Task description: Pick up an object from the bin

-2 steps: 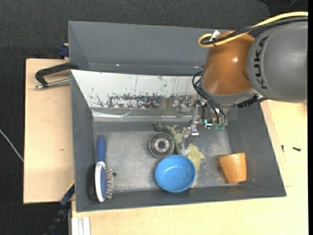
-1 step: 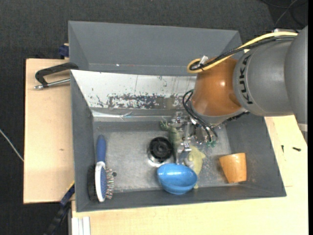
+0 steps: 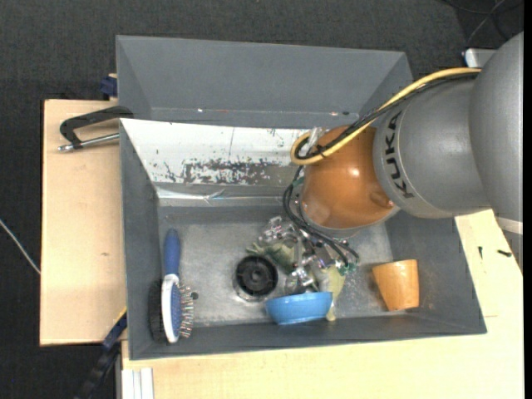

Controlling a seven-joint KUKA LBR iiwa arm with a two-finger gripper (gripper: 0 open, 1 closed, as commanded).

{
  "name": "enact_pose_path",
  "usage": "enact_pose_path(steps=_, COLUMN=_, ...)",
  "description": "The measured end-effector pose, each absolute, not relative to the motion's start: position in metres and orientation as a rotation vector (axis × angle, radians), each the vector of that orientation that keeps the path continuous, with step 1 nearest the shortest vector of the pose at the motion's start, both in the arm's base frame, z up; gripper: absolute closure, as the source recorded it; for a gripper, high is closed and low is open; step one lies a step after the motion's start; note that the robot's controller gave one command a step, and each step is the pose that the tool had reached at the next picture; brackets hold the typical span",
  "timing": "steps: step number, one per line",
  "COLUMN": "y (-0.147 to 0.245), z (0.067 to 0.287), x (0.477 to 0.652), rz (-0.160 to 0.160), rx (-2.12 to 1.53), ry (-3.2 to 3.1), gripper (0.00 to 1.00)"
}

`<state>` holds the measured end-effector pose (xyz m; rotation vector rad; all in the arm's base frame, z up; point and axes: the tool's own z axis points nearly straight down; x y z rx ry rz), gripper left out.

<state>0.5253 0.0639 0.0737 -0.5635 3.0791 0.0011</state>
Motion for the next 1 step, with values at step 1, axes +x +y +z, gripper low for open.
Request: enact_pose_path(steps=1, y=0.0634, z=0.0735, x=0.5251, rz=0.002, rx=-0.561, ry=3.081, gripper=1.0)
